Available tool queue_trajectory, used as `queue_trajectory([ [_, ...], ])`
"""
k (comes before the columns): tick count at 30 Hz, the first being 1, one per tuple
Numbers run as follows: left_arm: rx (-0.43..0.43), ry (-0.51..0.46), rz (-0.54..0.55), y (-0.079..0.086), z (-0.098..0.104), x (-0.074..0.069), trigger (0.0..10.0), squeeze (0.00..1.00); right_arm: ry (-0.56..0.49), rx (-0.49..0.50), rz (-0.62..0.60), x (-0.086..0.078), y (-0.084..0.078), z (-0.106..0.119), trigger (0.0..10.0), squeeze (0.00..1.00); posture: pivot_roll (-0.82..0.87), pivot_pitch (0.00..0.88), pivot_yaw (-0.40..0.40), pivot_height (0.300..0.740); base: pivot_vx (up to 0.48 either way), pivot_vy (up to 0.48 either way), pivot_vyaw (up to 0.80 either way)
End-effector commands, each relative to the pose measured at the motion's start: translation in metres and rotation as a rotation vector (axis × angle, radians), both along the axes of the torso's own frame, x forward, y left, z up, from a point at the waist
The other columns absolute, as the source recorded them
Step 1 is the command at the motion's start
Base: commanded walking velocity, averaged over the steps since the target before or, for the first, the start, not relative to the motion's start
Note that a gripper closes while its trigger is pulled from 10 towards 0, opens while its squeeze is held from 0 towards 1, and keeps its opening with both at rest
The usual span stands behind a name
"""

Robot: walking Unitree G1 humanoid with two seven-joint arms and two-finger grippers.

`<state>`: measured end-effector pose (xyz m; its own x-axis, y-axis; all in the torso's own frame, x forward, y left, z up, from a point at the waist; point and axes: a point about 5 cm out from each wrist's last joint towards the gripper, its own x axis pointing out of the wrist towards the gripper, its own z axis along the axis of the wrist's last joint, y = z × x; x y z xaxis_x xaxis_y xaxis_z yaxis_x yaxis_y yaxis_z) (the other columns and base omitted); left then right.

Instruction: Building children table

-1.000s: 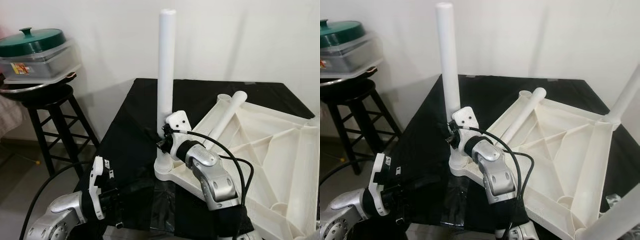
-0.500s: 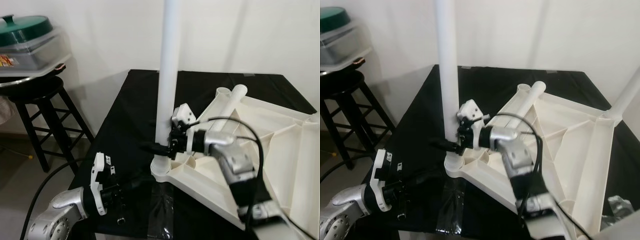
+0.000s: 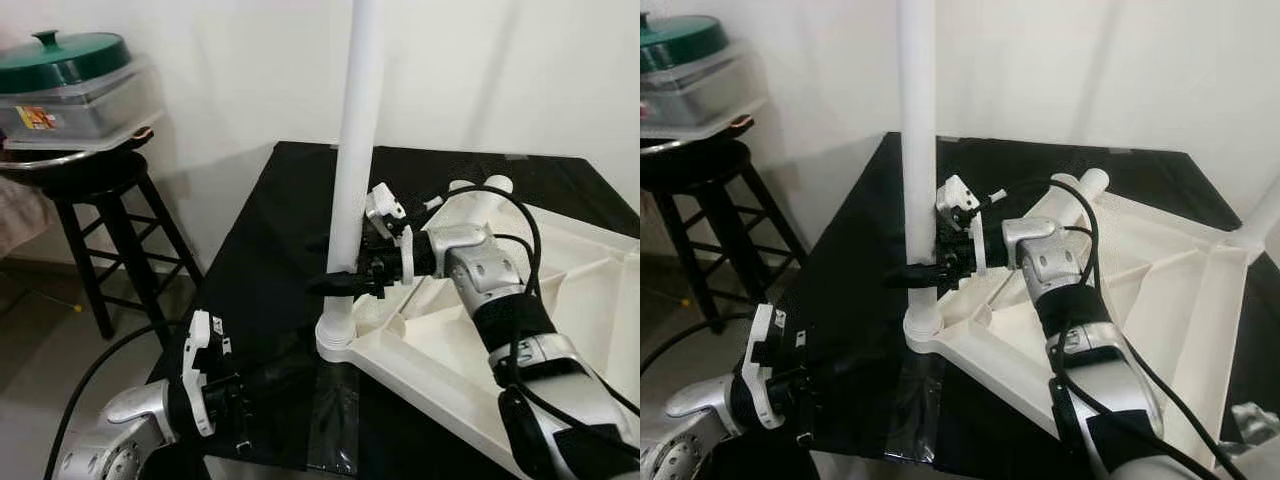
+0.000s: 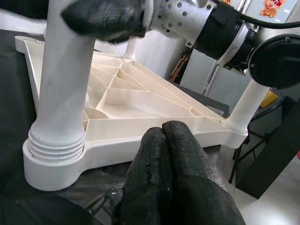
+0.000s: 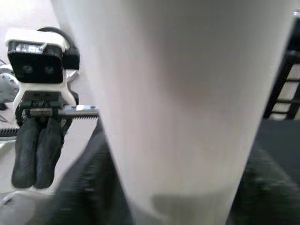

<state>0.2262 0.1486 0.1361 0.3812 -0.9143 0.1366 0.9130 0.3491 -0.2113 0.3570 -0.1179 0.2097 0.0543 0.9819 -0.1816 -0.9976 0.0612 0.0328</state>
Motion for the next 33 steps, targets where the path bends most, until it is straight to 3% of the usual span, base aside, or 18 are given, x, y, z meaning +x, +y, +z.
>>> queue_trajectory([
  [1, 0.023, 0.007, -0.005, 0.001, -0.002, -0.001, 10.0, 0.0, -0.014, 0.006, 0.021, 0.001, 0.0, 0.004, 0.0, 0.0, 0.0, 0.0, -0.016, 0.74, 0.0, 0.0, 0.0],
  [12, 0.022, 0.01, -0.012, 0.001, -0.001, -0.001, 10.0, 0.0, -0.014, 0.0, 0.017, -0.002, -0.011, -0.007, 0.0, 0.0, -0.01, 0.0, -0.017, 0.74, 0.0, 0.0, 0.0],
  [15, 0.02, 0.005, -0.006, 0.003, 0.0, -0.001, 10.0, 0.0, -0.041, -0.082, -0.315, -0.013, -0.001, -0.046, 0.0, 0.0, -0.02, 0.0, -0.027, 0.74, 0.0, 0.0, 0.0],
  [16, 0.02, 0.005, -0.006, 0.003, 0.0, -0.001, 10.0, 0.0, -0.041, -0.082, -0.315, -0.013, -0.001, -0.046, 0.0, 0.0, -0.02, 0.0, -0.027, 0.74, 0.0, 0.0, 0.0],
  [17, 0.02, 0.004, -0.003, 0.005, 0.002, -0.001, 10.0, 0.0, -0.023, -0.104, -0.569, -0.025, 0.018, -0.064, 0.0, 0.0, -0.03, 0.012, -0.015, 0.74, 0.0, 0.0, 0.0],
  [18, 0.02, 0.003, -0.001, 0.007, 0.002, -0.001, 10.0, 0.0, 0.023, -0.109, -0.682, -0.046, 0.035, -0.075, 0.0, 0.0, -0.03, 0.015, -0.013, 0.74, 0.0, 0.0, 0.0],
  [19, 0.02, 0.003, -0.001, 0.007, 0.002, -0.001, 10.0, 0.0, 0.023, -0.109, -0.682, -0.046, 0.035, -0.075, 0.0, 0.0, -0.03, 0.015, -0.013, 0.74, 0.0, 0.0, 0.0],
  [21, 0.025, 0.005, -0.002, 0.009, 0.002, 0.0, 10.0, 0.0, -0.068, -0.147, -0.773, -0.065, 0.051, -0.07, 0.0, 0.0, -0.06, 0.0, 0.007, 0.74, 0.0, 0.0, 0.0],
  [24, 0.026, 0.008, -0.005, 0.009, 0.001, 0.002, 10.0, 0.0, -0.108, -0.151, -0.743, -0.062, 0.051, -0.067, 0.0, 0.0, -0.06, 0.0, 0.006, 0.74, 0.0, 0.0, 0.0],
  [29, 0.031, 0.01, -0.013, 0.009, 0.0, 0.002, 10.0, 0.0, -0.056, -0.158, -0.734, -0.059, 0.046, -0.072, 0.0, 0.0, -0.05, 0.0, -0.008, 0.74, 0.0, 0.0, 0.0],
  [30, 0.029, 0.008, -0.006, 0.009, 0.0, 0.002, 10.0, 0.0, -0.058, -0.144, -0.711, -0.056, 0.046, -0.069, 10.0, 0.0, -0.05, 0.0, -0.01, 0.74, 0.0, 0.0, 0.0],
  [31, 0.027, 0.006, 0.001, 0.008, -0.001, 0.002, 10.0, 0.0, -0.052, -0.096, -0.668, -0.054, 0.048, -0.062, 10.0, 0.69, -0.05, 0.0, -0.012, 0.74, 0.0, 0.0, 0.0],
  [32, 0.027, 0.006, 0.001, 0.008, -0.001, 0.002, 10.0, 0.0, -0.052, -0.096, -0.668, -0.054, 0.048, -0.062, 10.0, 0.69, -0.05, 0.0, -0.012, 0.74, 0.0, 0.0, 0.0],
  [33, 0.026, 0.005, 0.004, 0.008, -0.001, 0.002, 10.0, 0.0, -0.047, -0.058, -0.617, -0.053, 0.05, -0.054, 10.0, 1.0, -0.04, 0.0, -0.013, 0.74, 0.0, 0.0, 0.0],
])
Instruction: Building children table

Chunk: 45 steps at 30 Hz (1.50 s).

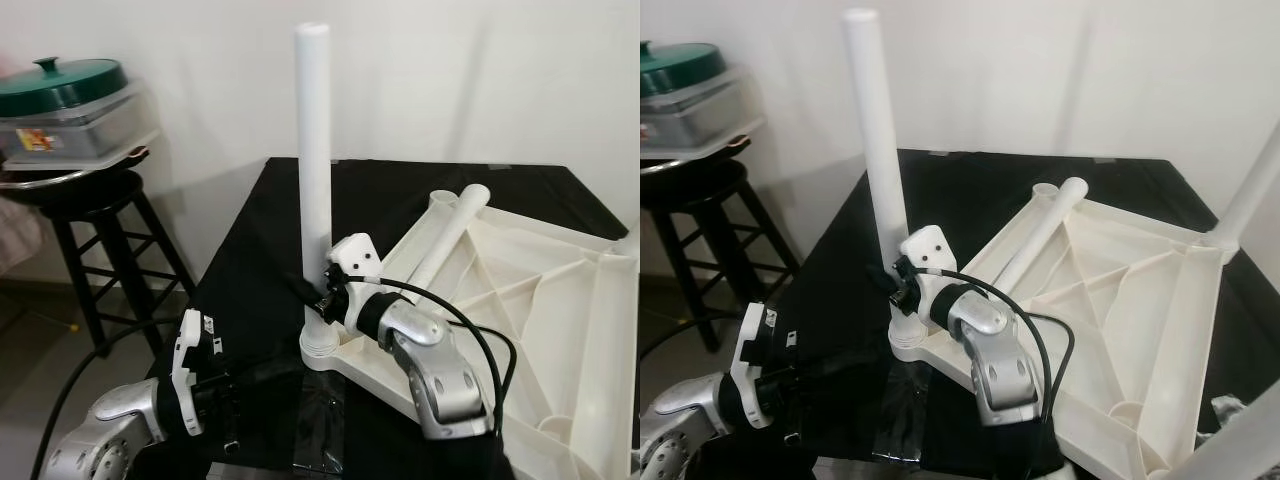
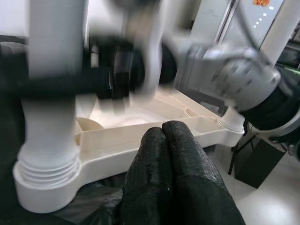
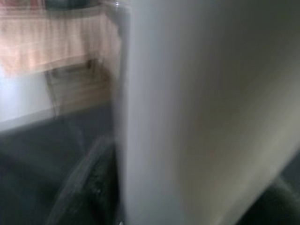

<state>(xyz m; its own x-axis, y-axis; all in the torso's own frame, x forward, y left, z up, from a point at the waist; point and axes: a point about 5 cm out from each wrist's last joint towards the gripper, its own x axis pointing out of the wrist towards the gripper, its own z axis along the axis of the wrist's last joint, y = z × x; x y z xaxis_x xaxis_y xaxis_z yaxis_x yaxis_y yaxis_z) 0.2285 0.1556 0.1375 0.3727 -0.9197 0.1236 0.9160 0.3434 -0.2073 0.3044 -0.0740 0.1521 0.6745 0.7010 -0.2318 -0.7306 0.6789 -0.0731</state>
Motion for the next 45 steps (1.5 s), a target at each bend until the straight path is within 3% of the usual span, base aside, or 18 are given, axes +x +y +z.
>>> queue_trajectory([
  [1, 0.012, 0.003, 0.013, 0.001, -0.002, 0.0, 10.0, 0.0, 0.022, 0.039, 0.071, 0.0, 0.006, 0.003, 10.0, 1.0, -0.04, 0.0, -0.013, 0.74, 0.0, 0.0, 0.0],
  [2, 0.012, 0.004, 0.013, 0.001, -0.003, 0.0, 10.0, 0.0, 0.005, 0.089, 0.18, 0.001, 0.007, 0.014, 10.0, 1.0, -0.04, 0.0, -0.014, 0.74, 0.0, 0.0, 0.0],
  [5, 0.013, 0.005, 0.01, 0.0, -0.003, 0.0, 10.0, 0.0, -0.026, 0.132, 0.264, -0.001, 0.007, 0.027, 10.0, 1.0, -0.05, 0.0, -0.015, 0.74, 0.0, 0.0, 0.0],
  [6, 0.011, 0.009, 0.003, -0.002, -0.004, 0.0, 10.0, 0.0, -0.116, 0.138, 0.436, -0.005, 0.001, 0.043, 10.0, 1.0, -0.04, 0.0, -0.018, 0.74, 0.0, 0.0, 0.0],
  [7, 0.01, 0.009, 0.001, -0.003, -0.004, 0.0, 10.0, 0.0, -0.118, 0.116, 0.501, -0.007, -0.002, 0.043, 10.0, 1.0, -0.04, 0.0, -0.022, 0.74, 0.0, 0.0, 0.0],
  [11, 0.009, 0.009, 0.001, -0.004, -0.005, 0.0, 10.0, 0.0, -0.114, 0.095, 0.577, -0.007, -0.005, 0.043, 10.0, 1.0, -0.04, 0.0, -0.025, 0.74, 0.0, 0.0, 0.0],
  [12, 0.009, 0.007, 0.002, -0.004, -0.005, 0.0, 10.0, 0.0, -0.087, 0.061, 0.63, -0.001, -0.011, 0.041, 10.0, 0.0, -0.03, 0.0, -0.027, 0.74, 0.0, 0.0, 0.0],
  [13, 0.009, 0.007, 0.002, -0.004, -0.005, 0.0, 10.0, 0.0, -0.087, 0.061, 0.63, -0.001, -0.011, 0.041, 10.0, 0.0, -0.03, 0.0, -0.027, 0.74, 0.0, 0.0, 0.0],
  [15, 0.009, 0.004, 0.006, -0.006, -0.006, 0.0, 10.0, 0.0, -0.032, 0.006, 0.684, 0.029, -0.027, 0.047, 9.3, 0.0, -0.02, 0.0, -0.032, 0.74, 0.0, 0.0, 0.0],
  [18, 0.009, 0.004, 0.006, -0.006, -0.006, 0.0, 10.0, 0.0, -0.03, 0.007, 0.679, 0.034, -0.028, 0.05, 9.3, 0.0, -0.02, 0.0, -0.032, 0.74, 0.0, 0.0, 0.0],
  [19, 0.009, 0.004, 0.006, -0.006, -0.005, -0.001, 10.0, 0.0, -0.029, 0.026, 0.673, 0.039, -0.029, 0.054, 0.0, 0.0, -0.01, 0.0, -0.031, 0.74, 0.0, 0.0, 0.0],
  [30, 0.009, 0.005, 0.006, -0.006, -0.005, -0.002, 10.0, 0.0, -0.002, 0.086, 0.692, 0.044, -0.037, 0.062, 0.0, 0.0, -0.01, 0.0, -0.029, 0.74, 0.0, 0.0, 0.0],
  [31, 0.005, 0.007, 0.004, -0.006, -0.004, -0.002, 10.0, 0.0, 0.044, 0.106, 0.7, 0.034, -0.047, 0.046, 0.0, 0.0, -0.02, 0.0, -0.026, 0.74, 0.0, 0.0, 0.0],
  [35, 0.001, 0.006, 0.003, -0.006, -0.003, -0.002, 10.0, 0.0, 0.064, 0.114, 0.685, 0.022, -0.055, 0.027, 0.0, 0.0, -0.03, 0.0, -0.019, 0.74, 0.0, 0.0, 0.0],
  [41, 0.001, 0.009, -0.004, -0.003, -0.001, -0.002, 10.0, 0.0, 0.055, 0.139, 0.611, 0.002, -0.057, 0.016, 0.0, 0.0, -0.05, 0.0, -0.008, 0.74, 0.0, 0.0, 0.0],
  [43, 0.002, 0.01, -0.005, 0.0, -0.001, -0.002, 10.0, 0.0, 0.091, 0.082, 0.401, -0.004, -0.044, 0.001, 0.0, 0.0, -0.05, 0.0, -0.007, 0.74, 0.0, 0.0, 0.0],
  [44, 0.004, 0.011, -0.004, 0.001, -0.001, -0.002, 10.0, 0.0, 0.09, 0.0, 0.067, 0.004, -0.036, -0.01, 0.0, 0.0, -0.05, 0.0, -0.003, 0.74, 0.0, 0.0, 0.0],
  [45, 0.005, 0.012, -0.004, 0.003, 0.0, -0.002, 10.0, 0.0, 0.082, -0.066, -0.175, 0.008, -0.035, -0.016, 0.0, 0.0, -0.05, 0.0, -0.003, 0.74, 0.0, 0.0, 0.0],
])
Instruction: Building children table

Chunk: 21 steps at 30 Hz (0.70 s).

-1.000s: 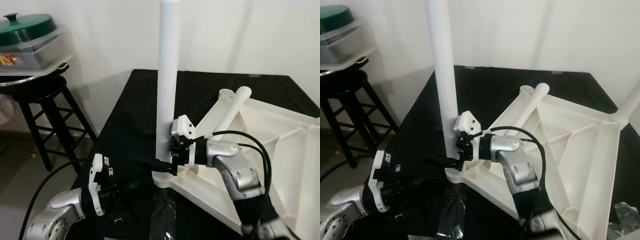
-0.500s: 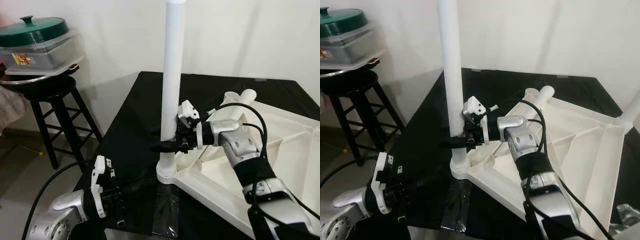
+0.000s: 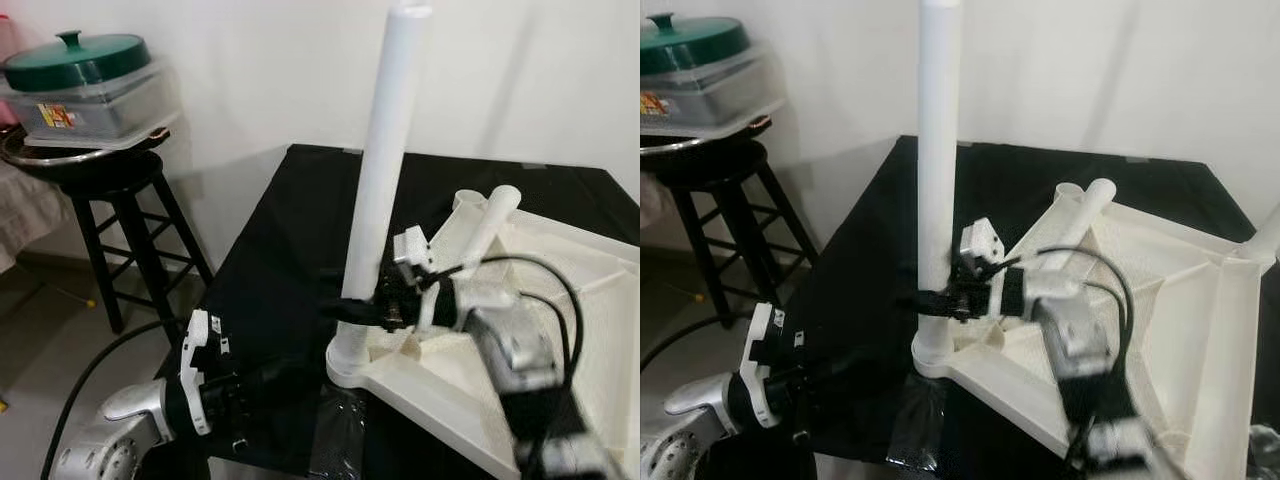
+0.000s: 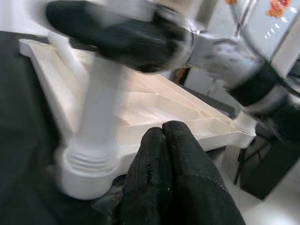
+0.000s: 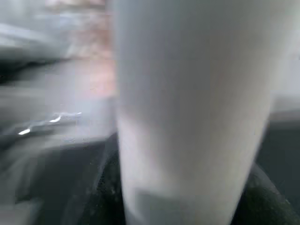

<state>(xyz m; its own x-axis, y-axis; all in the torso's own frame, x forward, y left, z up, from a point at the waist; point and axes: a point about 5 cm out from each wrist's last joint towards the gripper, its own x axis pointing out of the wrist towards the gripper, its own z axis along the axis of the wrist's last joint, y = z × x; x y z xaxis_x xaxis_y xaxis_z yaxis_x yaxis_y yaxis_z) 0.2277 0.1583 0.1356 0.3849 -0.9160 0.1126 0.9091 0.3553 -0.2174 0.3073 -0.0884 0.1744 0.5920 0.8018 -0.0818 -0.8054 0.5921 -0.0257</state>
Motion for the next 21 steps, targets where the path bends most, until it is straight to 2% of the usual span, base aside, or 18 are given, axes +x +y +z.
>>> queue_trajectory([
  [1, 0.0, -0.001, -0.015, 0.001, 0.002, -0.002, 10.0, 0.0, 0.146, -0.223, -0.486, 0.003, -0.022, -0.04, 0.0, 0.0, -0.05, 0.008, 0.003, 0.74, 0.0, 0.0, 0.0],
  [2, 0.001, 0.001, -0.015, 0.002, 0.002, -0.002, 10.0, 0.0, 0.148, -0.199, -0.455, -0.009, -0.01, -0.039, 0.0, 0.0, -0.05, 0.008, 0.003, 0.74, 0.0, 0.0, 0.0],
  [4, 0.005, 0.003, -0.014, 0.004, 0.001, -0.002, 10.0, 0.0, 0.055, -0.217, -0.288, -0.019, 0.015, -0.03, 0.0, 0.0, -0.06, 0.001, 0.013, 0.74, 0.0, 0.0, 0.0],
  [12, 0.007, 0.008, -0.02, 0.002, 0.0, -0.001, 10.0, 0.0, 0.073, -0.225, -0.306, -0.013, 0.008, -0.03, 0.0, 0.0, -0.05, 0.0, 0.0, 0.74, 0.0, 0.0, 0.0],
  [13, 0.004, 0.007, -0.017, 0.002, 0.0, -0.001, 10.0, 0.0, 0.068, -0.227, -0.306, -0.01, 0.008, -0.028, 10.0, 0.0, -0.05, 0.0, 0.001, 0.74, 0.0, 0.0, 0.0],
  [14, 0.002, 0.006, -0.015, 0.002, 0.0, -0.001, 10.0, 0.0, 0.068, -0.192, -0.268, -0.007, 0.009, -0.022, 10.0, 0.41, -0.05, 0.0, -0.001, 0.74, 0.0, 0.0, 0.0],
  [15, 0.002, 0.006, -0.015, 0.002, 0.0, -0.001, 10.0, 0.0, 0.068, -0.192, -0.268, -0.007, 0.009, -0.022, 10.0, 0.41, -0.05, 0.0, -0.001, 0.74, 0.0, 0.0, 0.0],
  [16, 0.0, 0.006, -0.014, 0.002, 0.0, 0.0, 10.0, 0.0, 0.072, -0.101, -0.187, -0.005, 0.015, -0.007, 10.0, 1.0, -0.05, 0.0, -0.001, 0.74, 0.0, 0.0, 0.0],
  [17, 0.0, 0.006, -0.014, 0.001, 0.0, 0.0, 10.0, 0.0, 0.064, -0.047, -0.107, -0.004, 0.019, 0.002, 10.0, 1.0, -0.05, 0.0, -0.002, 0.74, 0.0, 0.0, 0.0],
  [19, 0.0, 0.007, -0.015, 0.001, 0.0, 0.0, 10.0, 0.0, 0.057, -0.02, -0.073, -0.005, 0.022, 0.008, 10.0, 1.0, -0.05, 0.0, -0.002, 0.74, 0.0, 0.0, 0.0],
  [20, 0.0, 0.007, -0.016, 0.001, 0.0, 0.0, 10.0, 0.0, -0.003, -0.004, 0.054, -0.006, 0.021, 0.02, 10.0, 1.0, -0.05, 0.0, -0.003, 0.74, 0.0, 0.0, 0.0],
  [21, 0.0, 0.007, -0.016, 0.001, 0.0, 0.0, 10.0, 0.0, -0.003, -0.004, 0.054, -0.006, 0.021, 0.02, 10.0, 1.0, -0.05, 0.0, -0.003, 0.74, 0.0, 0.0, 0.0],
])
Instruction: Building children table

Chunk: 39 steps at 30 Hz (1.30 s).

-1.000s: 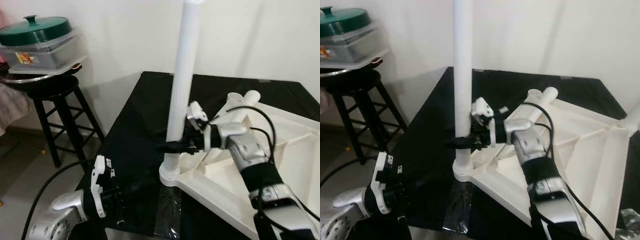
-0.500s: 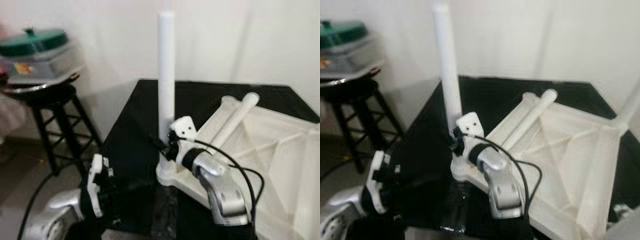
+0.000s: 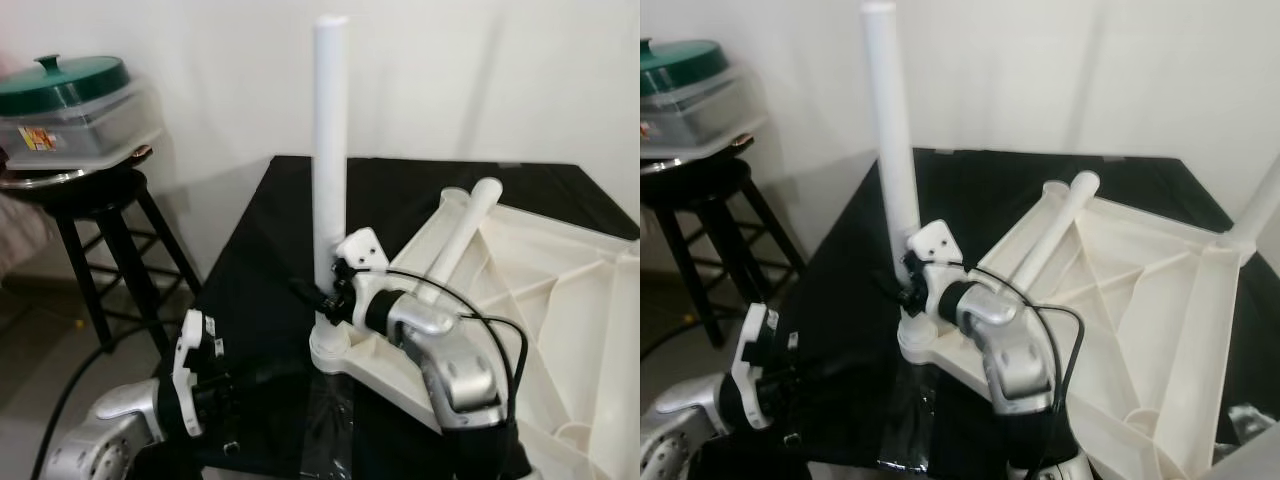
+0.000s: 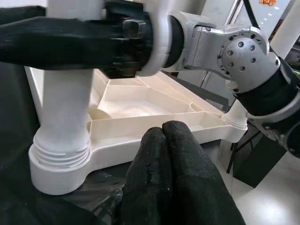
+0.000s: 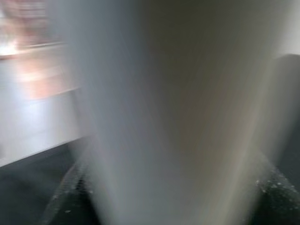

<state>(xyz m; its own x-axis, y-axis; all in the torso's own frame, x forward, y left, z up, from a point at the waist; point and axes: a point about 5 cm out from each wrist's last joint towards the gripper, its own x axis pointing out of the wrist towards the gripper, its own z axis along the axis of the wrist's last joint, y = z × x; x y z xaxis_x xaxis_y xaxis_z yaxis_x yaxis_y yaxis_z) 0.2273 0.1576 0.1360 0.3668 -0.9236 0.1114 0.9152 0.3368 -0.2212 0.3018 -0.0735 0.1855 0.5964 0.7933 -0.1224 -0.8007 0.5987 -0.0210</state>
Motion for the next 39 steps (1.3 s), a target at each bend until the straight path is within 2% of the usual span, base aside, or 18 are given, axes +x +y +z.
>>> queue_trajectory([
  [1, 0.0, 0.003, 0.003, 0.001, -0.001, 0.0, 10.0, 0.0, -0.071, 0.026, 0.143, -0.002, 0.004, 0.015, 10.0, 0.97, -0.05, 0.0, -0.004, 0.74, 0.0, 0.0, 0.0],
  [2, 0.0, 0.003, 0.003, 0.001, -0.001, 0.0, 10.0, 0.0, -0.1, 0.011, 0.25, -0.003, -0.002, 0.02, 10.0, 0.97, -0.04, 0.0, -0.006, 0.74, 0.0, 0.0, 0.0],
  [3, -0.001, 0.003, 0.002, 0.001, -0.001, 0.0, 10.0, 0.0, -0.107, -0.026, 0.37, -0.002, -0.011, 0.022, 10.0, 0.0, -0.04, 0.0, -0.008, 0.74, 0.0, 0.0, 0.0],
  [5, -0.001, 0.003, 0.003, 0.0, -0.001, 0.0, 10.0, 0.0, -0.096, -0.103, 0.479, 0.003, -0.025, 0.02, 10.0, 0.0, -0.04, 0.0, -0.008, 0.74, 0.0, 0.0, 0.0],
  [8, 0.001, 0.003, 0.003, 0.0, -0.002, 0.0, 10.0, 0.0, -0.081, -0.253, 0.489, 0.021, -0.037, 0.012, 10.0, 0.0, -0.03, 0.0, -0.01, 0.74, 0.0, 0.0, 0.0],
  [11, 0.001, 0.004, 0.003, 0.0, -0.002, -0.001, 10.0, 0.0, -0.037, -0.24, 0.512, 0.03, -0.04, 0.014, 10.0, 0.0, -0.03, 0.0, -0.009, 0.74, 0.0, 0.0, 0.0],
  [13, 0.004, 0.005, 0.002, -0.001, -0.002, -0.002, 10.0, 0.0, -0.012, -0.173, 0.544, 0.039, -0.041, 0.022, 10.0, 0.0, -0.02, 0.0, -0.009, 0.74, 0.0, 0.0, 0.0],
  [18, 0.006, 0.006, 0.001, -0.001, -0.002, -0.002, 10.0, 0.0, -0.004, -0.136, 0.563, 0.045, -0.042, 0.025, 10.0, 0.0, -0.01, 0.0, -0.009, 0.74, 0.0, 0.0, 0.0],
  [19, 0.007, 0.007, 0.0, -0.001, -0.002, -0.004, 10.0, 0.0, 0.013, -0.106, 0.589, 0.049, -0.043, 0.027, 0.0, 0.0, -0.01, 0.0, -0.009, 0.74, 0.0, 0.0, 0.0],
  [27, 0.006, 0.013, -0.005, -0.002, -0.002, -0.006, 10.0, 0.0, 0.042, -0.108, 0.623, 0.054, -0.05, 0.022, 0.0, 0.0, -0.01, 0.0, -0.007, 0.74, 0.0, 0.0, 0.0],
  [31, 0.004, 0.016, -0.008, -0.003, -0.002, -0.006, 10.0, 0.0, 0.03, -0.126, 0.595, 0.055, -0.056, 0.019, 0.0, 0.0, -0.01, 0.0, -0.008, 0.74, 0.0, 0.0, 0.0],
  [33, 0.002, 0.016, -0.01, -0.003, -0.002, -0.006, 10.0, 0.0, 0.002, -0.145, 0.512, 0.055, -0.059, 0.013, 0.0, 0.0, -0.01, 0.0, -0.014, 0.74, 0.0, 0.0, 0.0],
  [35, 0.002, 0.016, -0.01, -0.003, -0.002, -0.006, 10.0, 0.0, -0.001, -0.145, 0.506, 0.056, -0.059, 0.012, 0.0, 0.0, -0.01, 0.0, -0.014, 0.74, 0.0, 0.0, 0.0],
  [37, 0.0, 0.013, -0.007, -0.003, -0.001, -0.007, 10.0, 0.0, 0.029, -0.218, 0.306, 0.047, -0.051, -0.015, 0.0, 0.0, -0.02, 0.0, -0.034, 0.74, 0.0, 0.0, 0.0],
  [38, -0.001, 0.011, -0.005, -0.002, -0.001, -0.007, 10.0, 0.0, 0.056, -0.197, 0.044, 0.045, -0.04, -0.03, 0.0, 0.0, -0.02, 0.001, -0.03, 0.74, 0.0, 0.0, 0.0],
  [39, -0.001, 0.011, -0.005, -0.002, -0.001, -0.007, 10.0, 0.0, 0.056, -0.197, 0.044, 0.045, -0.04, -0.03, 0.0, 0.0, -0.02, 0.001, -0.03, 0.74, 0.0, 0.0, 0.0],
])
